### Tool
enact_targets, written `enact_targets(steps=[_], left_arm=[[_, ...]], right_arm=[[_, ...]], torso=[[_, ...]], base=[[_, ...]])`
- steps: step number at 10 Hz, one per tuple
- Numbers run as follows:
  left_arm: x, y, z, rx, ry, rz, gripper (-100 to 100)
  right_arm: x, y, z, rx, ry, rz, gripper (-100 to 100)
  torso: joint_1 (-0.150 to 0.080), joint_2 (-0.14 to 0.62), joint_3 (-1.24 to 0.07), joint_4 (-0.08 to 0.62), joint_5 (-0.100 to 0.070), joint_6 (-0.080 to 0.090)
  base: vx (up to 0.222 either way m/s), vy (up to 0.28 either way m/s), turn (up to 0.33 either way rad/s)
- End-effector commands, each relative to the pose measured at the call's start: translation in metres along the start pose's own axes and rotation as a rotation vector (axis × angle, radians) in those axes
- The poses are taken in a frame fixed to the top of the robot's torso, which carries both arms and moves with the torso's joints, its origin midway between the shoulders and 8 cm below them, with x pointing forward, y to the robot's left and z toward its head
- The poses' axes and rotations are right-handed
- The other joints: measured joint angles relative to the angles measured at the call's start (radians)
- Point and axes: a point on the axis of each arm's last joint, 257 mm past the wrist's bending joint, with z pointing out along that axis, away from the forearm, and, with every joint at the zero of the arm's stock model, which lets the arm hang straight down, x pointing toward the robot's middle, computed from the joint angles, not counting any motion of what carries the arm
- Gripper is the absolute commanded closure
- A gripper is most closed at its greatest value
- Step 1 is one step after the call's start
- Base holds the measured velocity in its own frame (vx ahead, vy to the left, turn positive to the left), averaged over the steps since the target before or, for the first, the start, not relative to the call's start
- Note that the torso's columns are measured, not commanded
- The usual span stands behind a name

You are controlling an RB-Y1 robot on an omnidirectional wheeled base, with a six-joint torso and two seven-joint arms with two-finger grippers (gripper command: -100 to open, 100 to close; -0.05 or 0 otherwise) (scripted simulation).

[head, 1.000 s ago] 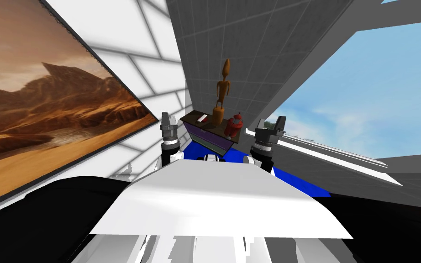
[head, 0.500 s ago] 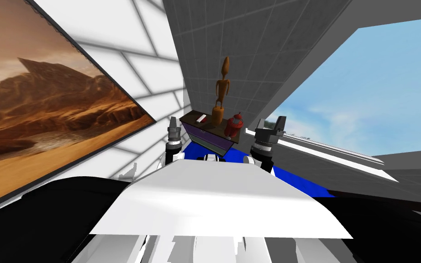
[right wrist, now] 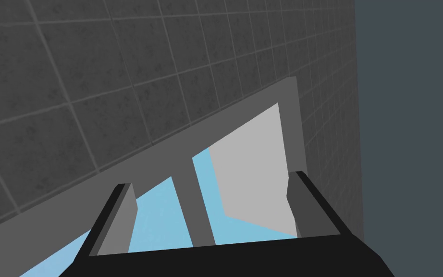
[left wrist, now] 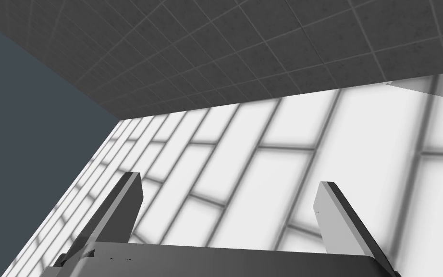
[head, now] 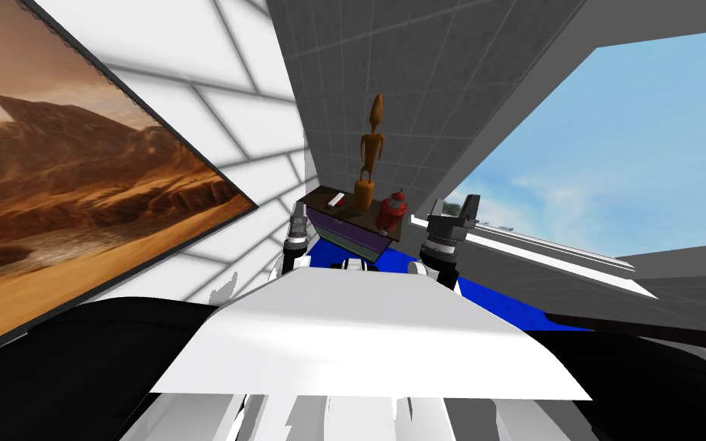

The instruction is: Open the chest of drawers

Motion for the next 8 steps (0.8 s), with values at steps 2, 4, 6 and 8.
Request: enact_targets(steps=[2,4,6,8], left_arm=[[0.013,0.023,-0.011,-0.017,0.035,0.024,-100],[0.02,0.04,-0.02,-0.042,0.054,0.032,-100],[0.026,0.051,-0.026,-0.052,0.068,0.04,-100],[0.032,0.063,-0.033,-0.066,0.082,0.048,-100]], right_arm=[[0.0,0.0,0.0,0.0,0.0,0.0,0],[0.0,0.0,0.0,0.0,0.0,0.0,0],[0.0,0.0,0.0,0.0,0.0,0.0,0],[0.0,0.0,0.0,0.0,0.0,0.0,0]], torso=[[0.0,0.0,0.0,0.0,0.0,0.0],[0.0,0.0,0.0,0.0,0.0,0.0],[0.0,0.0,0.0,0.0,0.0,0.0],[0.0,0.0,0.0,0.0,0.0,0.0]], base=[[0.03,0.015,-0.059],[0.026,0.014,-0.035],[0.021,0.013,-0.042],[0.019,0.011,-0.035]])
